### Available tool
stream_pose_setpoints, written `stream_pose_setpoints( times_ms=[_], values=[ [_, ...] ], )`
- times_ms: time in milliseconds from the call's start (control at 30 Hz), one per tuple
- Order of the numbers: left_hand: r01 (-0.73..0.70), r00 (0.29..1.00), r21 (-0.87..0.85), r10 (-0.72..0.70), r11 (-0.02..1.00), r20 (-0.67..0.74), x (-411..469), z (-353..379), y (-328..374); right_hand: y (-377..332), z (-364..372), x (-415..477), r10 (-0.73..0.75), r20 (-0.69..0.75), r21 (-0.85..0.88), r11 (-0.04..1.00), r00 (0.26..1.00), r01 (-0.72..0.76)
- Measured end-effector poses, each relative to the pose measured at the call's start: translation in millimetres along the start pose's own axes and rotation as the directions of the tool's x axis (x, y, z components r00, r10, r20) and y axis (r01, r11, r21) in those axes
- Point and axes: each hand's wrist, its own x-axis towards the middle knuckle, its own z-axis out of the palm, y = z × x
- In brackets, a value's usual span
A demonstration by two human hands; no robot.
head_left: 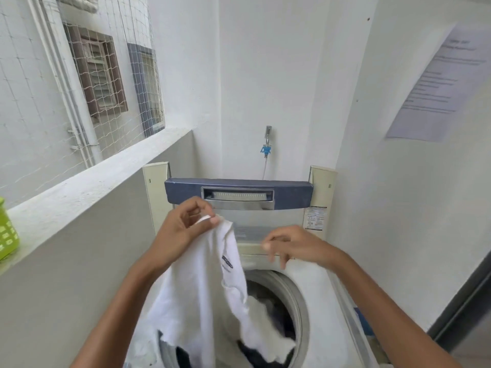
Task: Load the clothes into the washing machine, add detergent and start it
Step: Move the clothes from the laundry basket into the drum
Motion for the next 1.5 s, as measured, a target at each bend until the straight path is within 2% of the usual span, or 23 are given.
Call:
stream_pose_setpoints(
  times_ms=[67, 133, 233, 300, 367, 433, 467, 533, 600, 633, 700, 767, 800, 867, 933, 1033, 1133, 1300, 1400, 1433, 1500],
  values=[
    [-0.014, 0.999, 0.025, 0.013, 1.0, 0.036, 1, 10, 2, 0, 28, 6, 0.027, 0.22, -0.039, 0.999, 0.975, -0.019],
    [-0.019, 0.998, 0.016, 0.018, 1.0, 0.055, 0, 17, 4, 7, 60, 12, 0.022, 0.303, -0.037, 0.999, 0.953, -0.011],
    [-0.007, 0.999, -0.056, 0.009, 0.998, 0.038, -2, 19, 7, 42, 98, 27, 0.072, 0.184, -0.07, 0.996, 0.98, -0.061],
    [0.002, 1.0, -0.133, -0.005, 0.991, -0.019, -4, 12, 11, 68, 106, 31, 0.174, 0.165, -0.083, 0.983, 0.971, -0.162],
    [0.021, 0.997, -0.158, -0.032, 0.987, -0.064, -5, -1, 15, 88, 99, 27, 0.278, 0.179, 0.045, 0.956, 0.944, -0.29],
    [0.068, 0.996, -0.104, -0.073, 0.992, -0.048, -10, -17, 19, 88, 80, 22, 0.322, 0.084, 0.226, 0.916, 0.943, -0.333],
    [0.093, 0.995, -0.063, -0.095, 0.994, -0.039, -13, -25, 21, 83, 65, 21, 0.311, -0.018, 0.295, 0.91, 0.95, -0.292],
    [0.1, 0.993, 0.043, -0.097, 0.994, -0.072, -17, -42, 27, 57, 25, 15, 0.23, -0.274, 0.306, 0.941, 0.934, -0.142],
    [0.034, 0.986, 0.199, 0.0, 0.979, -0.164, -16, -57, 39, 18, -11, 2, 0.077, -0.474, 0.229, 0.973, 0.877, 0.038],
    [-0.035, 0.975, 0.323, 0.103, 0.946, -0.196, -14, -62, 46, -3, -24, -5, -0.005, -0.542, 0.207, 0.968, 0.84, 0.139],
    [-0.164, 0.91, 0.617, 0.359, 0.77, -0.206, -6, -64, 60, -40, -36, -16, -0.17, -0.677, 0.144, 0.924, 0.716, 0.355],
    [-0.184, 0.798, 0.822, 0.57, 0.539, -0.195, 3, -58, 73, -67, -35, -24, -0.312, -0.764, -0.003, 0.877, 0.565, 0.48],
    [-0.18, 0.737, 0.863, 0.646, 0.472, -0.2, 8, -53, 79, -77, -32, -27, -0.355, -0.775, -0.04, 0.853, 0.522, 0.521],
    [-0.206, 0.659, 0.883, 0.727, 0.421, -0.192, 13, -42, 87, -89, -26, -32, -0.385, -0.78, -0.038, 0.816, 0.493, 0.577],
    [-0.241, 0.659, 0.883, 0.736, 0.403, -0.156, 14, -34, 88, -91, -25, -35, -0.379, -0.781, -0.002, 0.796, 0.496, 0.605],
    [-0.256, 0.704, 0.891, 0.704, 0.376, -0.095, 9, -28, 83, -88, -28, -38, -0.384, -0.764, 0.053, 0.763, 0.518, 0.644],
    [-0.242, 0.751, 0.882, 0.653, 0.405, -0.094, 5, -26, 83, -87, -30, -42, -0.407, -0.716, 0.142, 0.71, 0.567, 0.689],
    [-0.224, 0.698, 0.895, 0.705, 0.386, -0.129, -4, -14, 93, -88, -33, -44, -0.375, -0.697, 0.275, 0.647, 0.611, 0.711],
    [-0.276, 0.691, 0.826, 0.699, 0.491, -0.184, 1, -14, 83, -80, -32, -34, -0.336, -0.7, 0.304, 0.658, 0.63, 0.689],
    [-0.302, 0.72, 0.794, 0.672, 0.528, -0.173, 6, -16, 72, -74, -31, -27, -0.297, -0.704, 0.315, 0.684, 0.646, 0.658],
    [-0.289, 0.845, 0.682, 0.513, 0.672, -0.148, 18, -23, 33, -53, -24, -8, -0.178, -0.713, 0.328, 0.77, 0.678, 0.547]
  ],
)
